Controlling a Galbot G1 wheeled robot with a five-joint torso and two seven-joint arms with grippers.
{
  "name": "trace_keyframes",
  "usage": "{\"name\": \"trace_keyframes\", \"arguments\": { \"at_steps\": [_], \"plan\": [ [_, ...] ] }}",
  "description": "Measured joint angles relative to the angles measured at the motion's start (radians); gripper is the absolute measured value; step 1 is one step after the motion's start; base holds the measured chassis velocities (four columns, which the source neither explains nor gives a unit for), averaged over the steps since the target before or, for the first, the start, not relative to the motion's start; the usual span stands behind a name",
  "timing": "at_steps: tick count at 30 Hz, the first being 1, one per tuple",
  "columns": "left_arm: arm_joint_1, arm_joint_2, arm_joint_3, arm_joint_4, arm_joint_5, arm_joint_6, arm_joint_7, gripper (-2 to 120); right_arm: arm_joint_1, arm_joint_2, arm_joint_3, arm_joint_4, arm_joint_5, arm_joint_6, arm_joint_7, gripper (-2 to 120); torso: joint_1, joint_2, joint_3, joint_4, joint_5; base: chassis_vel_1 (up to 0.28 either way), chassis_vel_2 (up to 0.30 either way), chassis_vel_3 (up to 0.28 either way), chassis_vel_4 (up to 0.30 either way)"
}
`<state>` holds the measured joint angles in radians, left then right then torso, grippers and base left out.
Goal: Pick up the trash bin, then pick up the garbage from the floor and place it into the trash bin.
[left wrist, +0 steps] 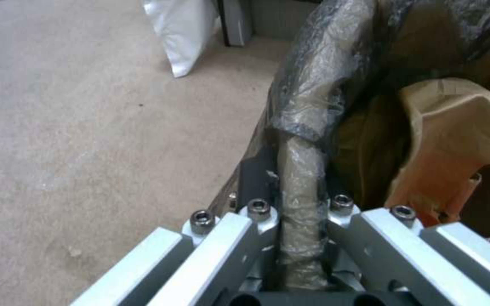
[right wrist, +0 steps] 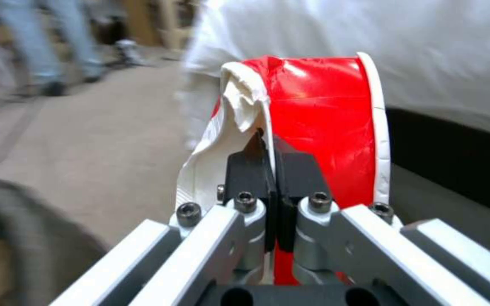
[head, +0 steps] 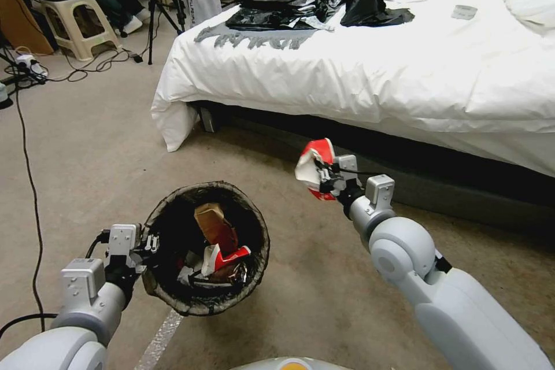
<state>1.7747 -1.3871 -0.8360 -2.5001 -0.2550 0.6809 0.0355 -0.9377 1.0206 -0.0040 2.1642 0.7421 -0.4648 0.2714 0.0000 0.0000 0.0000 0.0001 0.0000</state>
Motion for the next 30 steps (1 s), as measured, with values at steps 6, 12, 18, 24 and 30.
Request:
{"name": "trace_keyframes", "arguments": {
  "at_steps": [6, 12, 18, 24, 30],
  "plan": [
    [-0.003, 0.001, 0.004, 0.000, -0.001, 0.001, 0.000, 1, 0.068, -0.006, -0.052, 0.034, 0.033, 0.009, -0.117, 0, 0.000, 0.000, 0.000, 0.0000, 0.0000, 0.000, 0.000, 0.000, 0.000],
    [-0.008, 0.001, 0.007, 0.000, 0.001, 0.002, -0.001, 1, 0.158, -0.025, -0.176, 0.059, 0.077, 0.008, -0.165, 0, 0.000, 0.000, 0.000, -0.0002, 0.0000, 0.000, 0.000, 0.000, 0.000],
    [-0.018, 0.005, 0.008, 0.000, -0.001, 0.002, -0.002, 1, 0.245, -0.015, -0.308, 0.046, 0.080, 0.008, -0.162, 0, 0.000, 0.000, 0.000, 0.0001, -0.0001, 0.000, 0.000, 0.000, 0.000],
    [-0.025, 0.006, 0.009, 0.000, -0.002, 0.002, -0.002, 1, 0.272, 0.011, -0.379, 0.034, 0.080, -0.011, -0.156, 0, 0.000, 0.000, 0.000, 0.0000, -0.0001, 0.000, 0.000, 0.000, 0.000],
    [-0.031, 0.007, 0.009, 0.000, -0.005, 0.002, -0.002, 1, 0.275, 0.013, -0.440, 0.024, 0.063, -0.043, -0.153, 0, 0.000, 0.000, 0.000, -0.0002, 0.0000, 0.000, 0.000, 0.000, 0.000]
  ]
}}
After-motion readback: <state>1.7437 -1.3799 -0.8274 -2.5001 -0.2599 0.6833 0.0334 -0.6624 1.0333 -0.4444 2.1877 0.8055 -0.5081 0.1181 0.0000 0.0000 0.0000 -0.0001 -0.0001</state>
